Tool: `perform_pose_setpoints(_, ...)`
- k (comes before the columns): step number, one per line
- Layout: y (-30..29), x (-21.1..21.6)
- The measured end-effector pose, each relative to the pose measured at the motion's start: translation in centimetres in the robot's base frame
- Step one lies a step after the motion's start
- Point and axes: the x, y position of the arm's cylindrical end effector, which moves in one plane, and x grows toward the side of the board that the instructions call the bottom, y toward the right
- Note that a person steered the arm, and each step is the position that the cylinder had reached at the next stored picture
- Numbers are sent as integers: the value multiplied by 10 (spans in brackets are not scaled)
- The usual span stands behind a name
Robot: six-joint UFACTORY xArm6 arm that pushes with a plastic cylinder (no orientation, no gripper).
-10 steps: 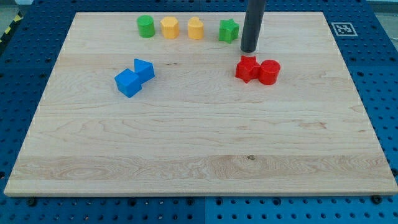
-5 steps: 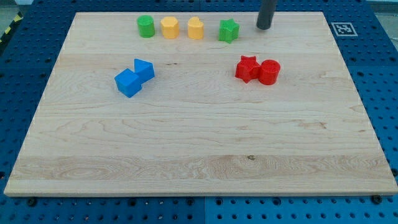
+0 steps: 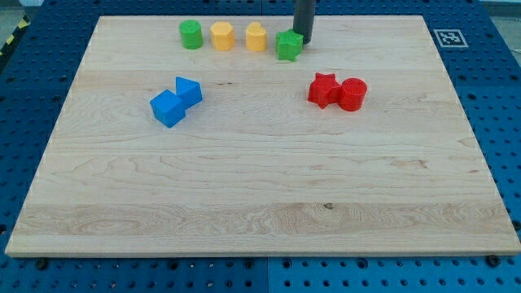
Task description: Place the green star below the green circle
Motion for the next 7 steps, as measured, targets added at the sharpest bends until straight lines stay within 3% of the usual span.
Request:
perform_pose_setpoints(5,-30,41)
perform_pose_setpoints(7,-44,80)
